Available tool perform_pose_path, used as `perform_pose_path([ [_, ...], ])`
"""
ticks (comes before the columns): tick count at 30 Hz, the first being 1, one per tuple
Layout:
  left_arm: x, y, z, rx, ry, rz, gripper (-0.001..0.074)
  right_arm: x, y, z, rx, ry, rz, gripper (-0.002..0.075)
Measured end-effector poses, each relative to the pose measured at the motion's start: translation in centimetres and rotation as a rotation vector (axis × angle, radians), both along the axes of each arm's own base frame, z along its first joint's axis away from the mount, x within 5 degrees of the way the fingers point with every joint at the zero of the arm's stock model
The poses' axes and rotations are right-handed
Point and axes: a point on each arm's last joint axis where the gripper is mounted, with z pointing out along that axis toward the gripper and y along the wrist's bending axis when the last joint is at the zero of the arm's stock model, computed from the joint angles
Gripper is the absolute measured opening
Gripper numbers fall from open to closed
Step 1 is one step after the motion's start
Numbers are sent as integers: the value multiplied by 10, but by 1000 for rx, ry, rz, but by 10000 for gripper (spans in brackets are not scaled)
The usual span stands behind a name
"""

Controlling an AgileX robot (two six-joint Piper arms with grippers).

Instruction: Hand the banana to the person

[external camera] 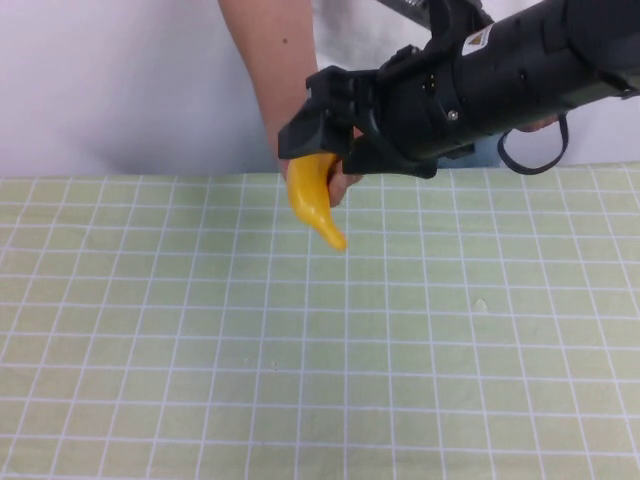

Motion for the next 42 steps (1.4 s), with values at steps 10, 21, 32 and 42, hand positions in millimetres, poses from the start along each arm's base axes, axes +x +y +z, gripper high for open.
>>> perform_pose_path([
  [10,0,0,0,0,0,0,-4,-36,-33,27,-224,-138,68,0],
  [21,0,0,0,0,0,0,-4,-104,-88,16,-397,-293,-78,-6],
  [32,0,0,0,0,0,0,-4,-123,-108,-2,-502,-222,-79,-6],
  [42,0,0,0,4,0,0,-4,-129,-155,-3,-477,-623,-301,-6],
])
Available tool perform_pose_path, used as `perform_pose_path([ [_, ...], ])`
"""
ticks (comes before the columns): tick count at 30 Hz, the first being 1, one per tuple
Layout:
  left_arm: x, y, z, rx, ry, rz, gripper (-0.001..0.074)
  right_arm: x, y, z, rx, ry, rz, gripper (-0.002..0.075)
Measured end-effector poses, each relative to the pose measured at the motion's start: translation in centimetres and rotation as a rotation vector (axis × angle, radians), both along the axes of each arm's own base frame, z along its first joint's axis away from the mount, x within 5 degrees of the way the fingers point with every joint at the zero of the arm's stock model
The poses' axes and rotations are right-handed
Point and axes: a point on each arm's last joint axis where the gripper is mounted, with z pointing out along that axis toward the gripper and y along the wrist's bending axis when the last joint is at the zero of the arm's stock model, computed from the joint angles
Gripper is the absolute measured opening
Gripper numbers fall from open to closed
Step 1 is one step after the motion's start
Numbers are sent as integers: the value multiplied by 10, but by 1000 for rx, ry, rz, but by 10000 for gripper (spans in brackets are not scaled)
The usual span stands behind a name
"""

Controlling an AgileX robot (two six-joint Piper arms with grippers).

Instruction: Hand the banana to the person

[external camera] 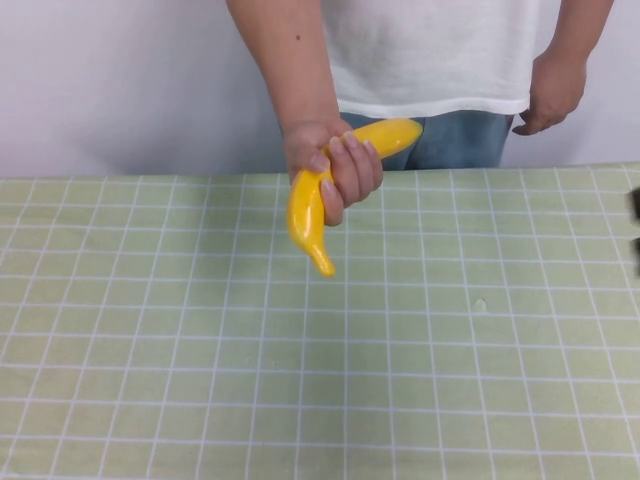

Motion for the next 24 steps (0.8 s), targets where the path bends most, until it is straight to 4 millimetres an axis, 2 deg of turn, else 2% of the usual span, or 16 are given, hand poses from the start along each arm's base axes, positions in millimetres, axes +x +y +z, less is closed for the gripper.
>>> perform_pose_path([
  [2,0,0,0,0,0,0,-4,-12,-14,-14,45,-76,-38,-6],
  [5,0,0,0,0,0,0,-4,-32,-28,-47,73,-158,-65,-6],
  [10,0,0,0,0,0,0,-4,-67,-48,-114,47,-171,-147,-6],
  [18,0,0,0,0,0,0,-4,-91,-55,-210,88,-220,-190,-6],
  [20,0,0,0,0,0,0,-4,-96,-60,-215,24,-148,-216,-6],
  [24,0,0,0,0,0,0,-4,-98,-60,-216,-17,-195,-204,-6],
])
